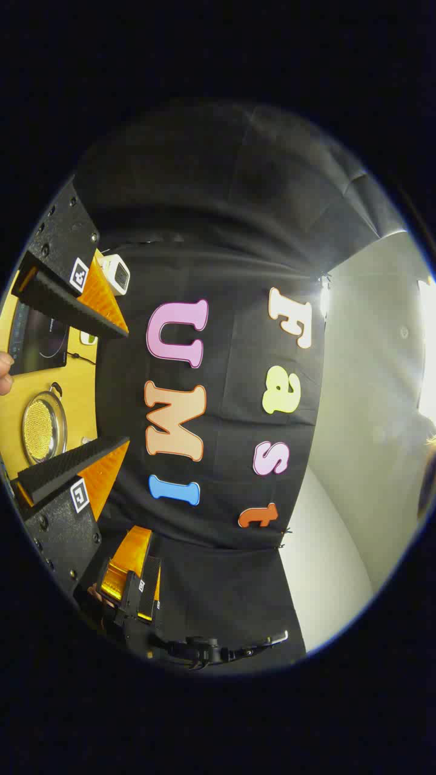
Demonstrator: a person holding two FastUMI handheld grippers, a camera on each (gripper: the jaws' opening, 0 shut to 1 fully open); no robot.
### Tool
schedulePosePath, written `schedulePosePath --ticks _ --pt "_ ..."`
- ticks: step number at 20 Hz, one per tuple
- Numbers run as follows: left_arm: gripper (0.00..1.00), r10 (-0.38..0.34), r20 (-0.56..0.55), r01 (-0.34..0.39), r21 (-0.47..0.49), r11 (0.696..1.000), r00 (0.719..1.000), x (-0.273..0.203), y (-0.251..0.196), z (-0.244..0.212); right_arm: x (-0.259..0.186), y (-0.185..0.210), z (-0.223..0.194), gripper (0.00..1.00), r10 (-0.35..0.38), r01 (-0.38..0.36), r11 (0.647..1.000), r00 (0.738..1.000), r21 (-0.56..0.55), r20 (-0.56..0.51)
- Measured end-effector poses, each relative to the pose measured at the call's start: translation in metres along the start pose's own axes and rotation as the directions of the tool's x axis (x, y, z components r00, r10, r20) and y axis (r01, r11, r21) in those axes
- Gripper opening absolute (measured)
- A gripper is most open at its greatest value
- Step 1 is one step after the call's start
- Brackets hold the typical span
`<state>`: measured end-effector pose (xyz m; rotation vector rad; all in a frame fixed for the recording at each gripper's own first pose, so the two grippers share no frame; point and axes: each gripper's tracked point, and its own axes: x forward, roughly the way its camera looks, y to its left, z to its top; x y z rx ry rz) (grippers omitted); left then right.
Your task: First push the handle of the pot to place it horizontally, then grasp the pot with both hands and set it on the induction cooktop.
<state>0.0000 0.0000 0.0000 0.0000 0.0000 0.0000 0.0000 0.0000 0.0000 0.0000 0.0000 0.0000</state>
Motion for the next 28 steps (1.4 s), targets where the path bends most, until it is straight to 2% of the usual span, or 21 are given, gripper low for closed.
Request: schedulePosePath --ticks 1,4,6,8,14,18,19,21,28 --pt "0.95 0.004 -0.003 -0.004 0.002 1.000 1.000 0.001 0.001 -0.001 0.001 0.000 0.000 0.99 0.000 0.000 1.000 1.000 0.002 0.000" --pt "0.92 0.021 -0.007 -0.021 0.009 1.000 1.000 0.001 0.007 -0.003 0.003 -0.001 -0.003 0.96 -0.001 0.001 1.000 1.000 0.007 -0.003" --pt "0.96 0.041 -0.011 -0.041 0.020 0.999 0.999 0.001 0.015 -0.004 0.005 -0.005 -0.006 0.98 -0.007 0.007 1.000 1.000 0.017 -0.005" --pt "0.92 0.059 -0.021 -0.059 0.032 0.998 0.998 0.001 0.023 -0.009 0.008 -0.007 -0.009 0.98 -0.013 0.014 0.999 1.000 0.036 -0.013" --pt "0.92 0.087 -0.032 -0.086 0.045 0.995 0.996 0.003 0.037 -0.014 0.015 -0.006 -0.015 0.98 -0.013 0.014 0.999 1.000 0.030 -0.026" --pt "0.92 0.085 -0.045 -0.083 0.035 0.996 0.995 0.003 0.036 -0.019 0.019 -0.002 -0.017 0.98 -0.008 0.009 1.000 0.999 0.024 -0.032" --pt "0.96 0.084 -0.043 -0.082 0.037 0.996 0.996 0.003 0.036 -0.018 0.020 -0.002 -0.018 0.98 -0.010 0.010 1.000 0.999 0.024 -0.034" --pt "0.92 0.082 -0.042 -0.080 0.045 0.996 0.996 0.004 0.037 -0.018 0.022 -0.001 -0.019 0.99 -0.012 0.013 0.999 0.999 0.030 -0.039" --pt "0.93 0.076 -0.051 -0.073 0.059 0.996 0.996 0.006 0.045 -0.021 0.025 0.005 -0.026 0.98 -0.021 0.023 0.999 0.998 0.033 -0.055"
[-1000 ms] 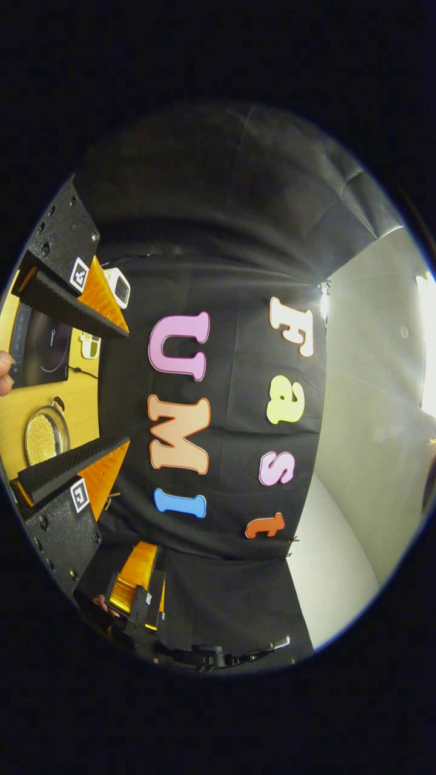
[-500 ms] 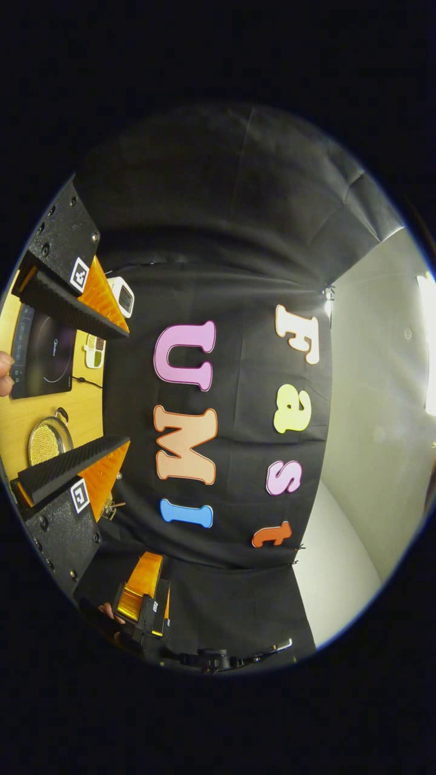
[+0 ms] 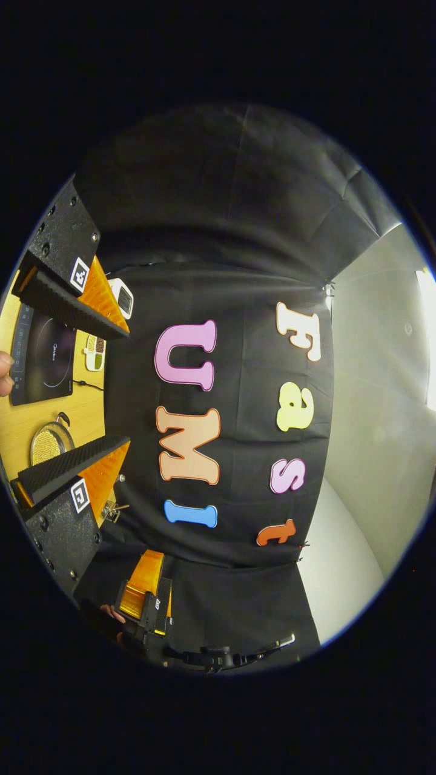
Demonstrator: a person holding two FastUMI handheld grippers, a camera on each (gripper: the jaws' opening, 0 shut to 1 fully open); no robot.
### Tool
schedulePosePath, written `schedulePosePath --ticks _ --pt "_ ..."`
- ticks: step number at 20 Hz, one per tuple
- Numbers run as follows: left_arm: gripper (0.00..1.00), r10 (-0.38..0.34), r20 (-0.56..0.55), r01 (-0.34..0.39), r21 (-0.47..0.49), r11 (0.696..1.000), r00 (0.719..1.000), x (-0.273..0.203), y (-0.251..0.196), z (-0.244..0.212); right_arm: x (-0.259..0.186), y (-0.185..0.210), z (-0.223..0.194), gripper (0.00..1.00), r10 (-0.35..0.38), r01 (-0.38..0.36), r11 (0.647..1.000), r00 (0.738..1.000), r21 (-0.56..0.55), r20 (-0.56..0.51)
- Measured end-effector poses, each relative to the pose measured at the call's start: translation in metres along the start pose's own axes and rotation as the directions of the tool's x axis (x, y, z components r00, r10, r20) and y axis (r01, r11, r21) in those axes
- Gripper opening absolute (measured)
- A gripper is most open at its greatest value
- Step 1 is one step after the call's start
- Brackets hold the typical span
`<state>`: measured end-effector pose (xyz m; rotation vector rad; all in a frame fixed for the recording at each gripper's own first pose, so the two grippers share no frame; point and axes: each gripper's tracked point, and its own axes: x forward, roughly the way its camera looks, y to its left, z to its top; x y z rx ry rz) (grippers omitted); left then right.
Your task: First push the handle of the pot to place it horizontally, then grasp the pot with both hands and set it on the induction cooktop.
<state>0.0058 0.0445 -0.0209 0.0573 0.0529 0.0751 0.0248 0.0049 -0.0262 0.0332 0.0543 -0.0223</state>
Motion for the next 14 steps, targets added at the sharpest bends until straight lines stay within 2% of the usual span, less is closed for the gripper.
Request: schedulePosePath --ticks 3,4,5,6,7,8,11,12,14 --pt "0.95 -0.007 -0.003 0.007 0.003 1.000 1.000 0.000 0.002 -0.001 0.000 0.004 -0.008 0.98 0.001 -0.001 1.000 1.000 -0.002 -0.025" --pt "0.93 -0.012 -0.002 0.012 0.001 1.000 1.000 0.000 0.002 -0.001 -0.001 0.004 -0.010 0.97 -0.006 0.006 1.000 1.000 -0.012 -0.029" --pt "0.93 -0.018 -0.002 0.018 -0.002 1.000 1.000 0.000 0.002 -0.001 -0.002 0.003 -0.010 0.87 -0.009 0.009 1.000 0.999 -0.018 -0.033" --pt "0.93 -0.025 -0.005 0.025 -0.004 1.000 1.000 -0.001 0.001 -0.002 -0.003 0.005 -0.011 0.82 -0.006 0.005 1.000 0.999 -0.018 -0.037" --pt "0.98 -0.033 -0.008 0.033 -0.005 0.999 0.999 0.000 -0.001 -0.003 -0.004 0.005 -0.012 0.72 -0.016 0.015 1.000 0.999 -0.022 -0.038" --pt "0.93 -0.037 -0.009 0.037 -0.004 0.999 0.999 0.001 -0.002 -0.004 -0.004 0.000 -0.012 0.58 -0.031 0.030 0.999 0.999 -0.029 -0.033" --pt "0.92 -0.035 -0.014 0.035 -0.003 0.999 0.999 0.006 -0.004 -0.006 -0.001 -0.009 -0.024 0.19 -0.048 0.046 0.998 0.998 -0.042 -0.051" --pt "0.93 -0.033 -0.015 0.033 -0.003 0.999 0.999 0.009 -0.006 -0.007 0.002 -0.008 -0.028 0.14 -0.035 0.033 0.999 0.997 -0.027 -0.062" --pt "0.92 -0.013 -0.029 0.013 0.003 1.000 1.000 0.016 -0.007 -0.014 0.011 -0.019 -0.044 0.12 -0.035 0.036 0.999 0.994 0.008 -0.106"
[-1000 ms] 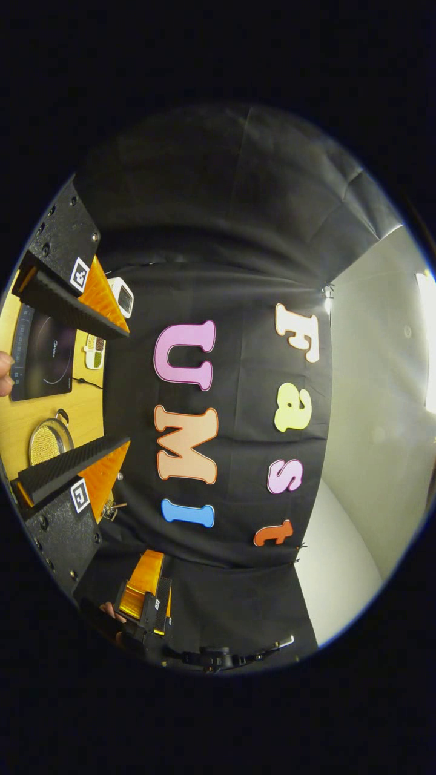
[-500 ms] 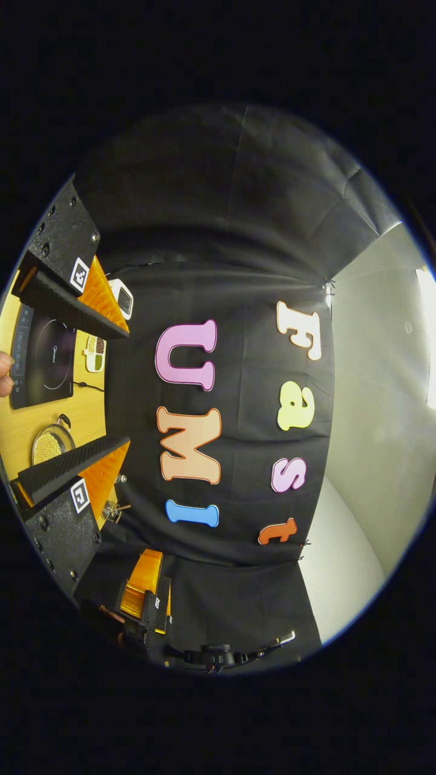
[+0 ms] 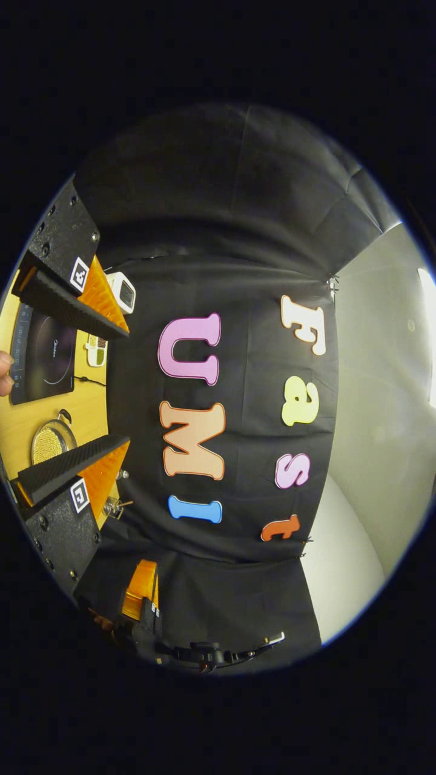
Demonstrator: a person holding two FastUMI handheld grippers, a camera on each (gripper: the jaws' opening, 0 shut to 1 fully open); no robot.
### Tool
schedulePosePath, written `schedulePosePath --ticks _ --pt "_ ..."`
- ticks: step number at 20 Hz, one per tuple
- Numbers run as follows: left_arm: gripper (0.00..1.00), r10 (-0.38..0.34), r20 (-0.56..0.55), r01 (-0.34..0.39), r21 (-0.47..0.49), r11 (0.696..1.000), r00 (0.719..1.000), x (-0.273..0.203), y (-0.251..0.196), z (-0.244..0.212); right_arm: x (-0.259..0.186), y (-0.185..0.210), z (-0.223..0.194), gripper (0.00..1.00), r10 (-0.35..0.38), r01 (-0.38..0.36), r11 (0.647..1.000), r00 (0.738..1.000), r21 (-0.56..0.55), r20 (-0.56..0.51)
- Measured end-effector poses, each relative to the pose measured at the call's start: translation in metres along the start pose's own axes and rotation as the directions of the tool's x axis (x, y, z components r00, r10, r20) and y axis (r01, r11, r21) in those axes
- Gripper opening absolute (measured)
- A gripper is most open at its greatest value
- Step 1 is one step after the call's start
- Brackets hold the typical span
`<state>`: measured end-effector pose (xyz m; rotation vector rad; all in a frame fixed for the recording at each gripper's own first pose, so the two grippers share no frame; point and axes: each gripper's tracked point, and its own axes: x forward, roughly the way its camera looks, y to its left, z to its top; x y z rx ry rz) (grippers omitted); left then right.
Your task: First push the handle of the pot to place it horizontally, then grasp the pot with both hands and set it on the induction cooktop.
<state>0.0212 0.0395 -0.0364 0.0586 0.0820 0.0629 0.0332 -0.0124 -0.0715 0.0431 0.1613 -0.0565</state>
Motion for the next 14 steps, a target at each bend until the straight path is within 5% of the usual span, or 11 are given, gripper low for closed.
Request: schedulePosePath --ticks 2,14 --pt "0.96 0.011 -0.008 -0.011 -0.013 1.000 1.000 0.011 -0.008 -0.004 0.006 -0.010 -0.019 0.00 0.018 -0.017 1.000 0.998 0.021 -0.057" --pt "0.92 0.102 -0.065 -0.098 0.065 0.993 0.993 0.075 -0.055 -0.032 0.079 -0.059 -0.080 0.00 0.214 -0.201 0.976 0.961 0.088 -0.173"
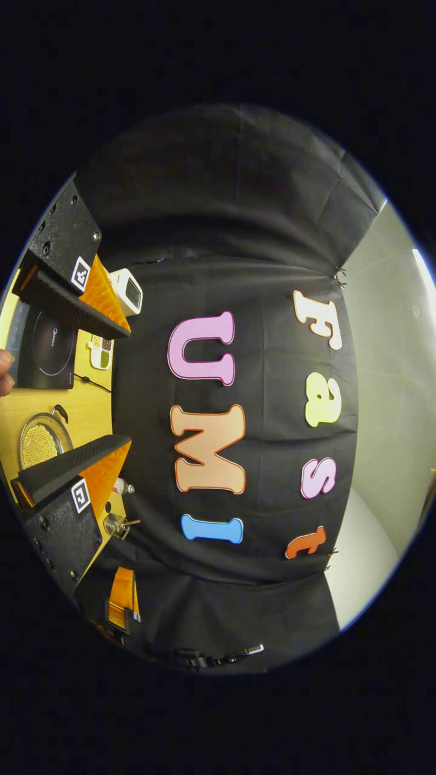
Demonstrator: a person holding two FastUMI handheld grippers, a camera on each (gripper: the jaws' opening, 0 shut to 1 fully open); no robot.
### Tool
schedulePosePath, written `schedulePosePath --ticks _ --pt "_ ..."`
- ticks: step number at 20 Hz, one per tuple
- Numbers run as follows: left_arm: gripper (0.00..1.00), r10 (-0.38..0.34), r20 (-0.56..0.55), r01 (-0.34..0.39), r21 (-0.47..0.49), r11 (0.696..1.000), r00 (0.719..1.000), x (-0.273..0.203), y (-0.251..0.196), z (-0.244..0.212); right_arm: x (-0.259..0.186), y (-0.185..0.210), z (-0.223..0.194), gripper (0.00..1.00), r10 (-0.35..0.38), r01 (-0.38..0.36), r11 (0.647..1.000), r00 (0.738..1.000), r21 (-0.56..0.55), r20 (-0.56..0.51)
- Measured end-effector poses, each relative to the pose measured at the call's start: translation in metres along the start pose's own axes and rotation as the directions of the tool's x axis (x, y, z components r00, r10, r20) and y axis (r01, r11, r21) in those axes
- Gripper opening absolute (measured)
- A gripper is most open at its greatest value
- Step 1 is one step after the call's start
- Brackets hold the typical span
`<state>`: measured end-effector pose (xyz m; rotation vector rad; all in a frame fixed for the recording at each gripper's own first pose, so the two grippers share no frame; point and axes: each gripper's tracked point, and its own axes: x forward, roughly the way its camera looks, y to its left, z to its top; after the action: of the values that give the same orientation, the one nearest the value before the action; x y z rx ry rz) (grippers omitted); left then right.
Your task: First push the handle of the pot to place it horizontally, then grasp the pot with both hands and set it on the induction cooktop.
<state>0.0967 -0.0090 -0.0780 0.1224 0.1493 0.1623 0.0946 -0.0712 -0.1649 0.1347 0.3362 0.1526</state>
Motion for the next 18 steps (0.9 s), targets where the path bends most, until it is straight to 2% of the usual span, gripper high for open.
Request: schedulePosePath --ticks 1,2,4,5,8,11,12,14,18 --pt "0.96 0.002 -0.018 -0.002 0.009 1.000 1.000 0.004 -0.007 -0.004 0.006 -0.004 -0.009 0.02 0.013 -0.013 1.000 1.000 0.016 -0.023" --pt "0.96 0.005 -0.039 -0.004 0.015 1.000 0.999 0.005 -0.013 -0.010 0.011 -0.006 -0.023 0.00 0.033 -0.030 0.999 0.998 0.040 -0.054" --pt "0.94 0.014 -0.043 -0.013 0.026 1.000 0.999 0.011 -0.021 -0.010 0.019 -0.013 -0.048 0.02 0.062 -0.056 0.996 0.993 0.065 -0.104" --pt "0.95 0.010 -0.048 -0.009 0.033 0.999 0.999 0.015 -0.026 -0.011 0.022 -0.015 -0.057 0.02 0.075 -0.066 0.995 0.989 0.072 -0.127" --pt "0.95 -0.016 -0.069 0.020 0.058 0.998 0.998 0.028 -0.035 -0.020 0.032 -0.024 -0.091 0.00 0.088 -0.065 0.991 0.974 0.116 -0.207" --pt "0.97 -0.042 -0.070 0.047 0.069 0.996 0.997 0.045 -0.032 -0.024 0.040 -0.024 -0.130 0.02 0.071 -0.034 0.991 0.954 0.132 -0.291" --pt "0.97 -0.050 -0.073 0.054 0.059 0.997 0.996 0.049 -0.029 -0.028 0.041 -0.024 -0.142 0.00 0.067 -0.023 0.990 0.946 0.141 -0.318" --pt "0.98 -0.064 -0.077 0.067 0.027 0.997 0.995 0.059 -0.022 -0.034 0.044 -0.022 -0.161 0.02 0.050 0.009 0.987 0.928 0.158 -0.369" --pt "0.98 -0.130 -0.114 0.129 -0.008 0.992 0.985 0.076 -0.012 -0.056 0.046 -0.020 -0.206 0.03 0.003 0.102 0.977 0.872 0.188 -0.489"
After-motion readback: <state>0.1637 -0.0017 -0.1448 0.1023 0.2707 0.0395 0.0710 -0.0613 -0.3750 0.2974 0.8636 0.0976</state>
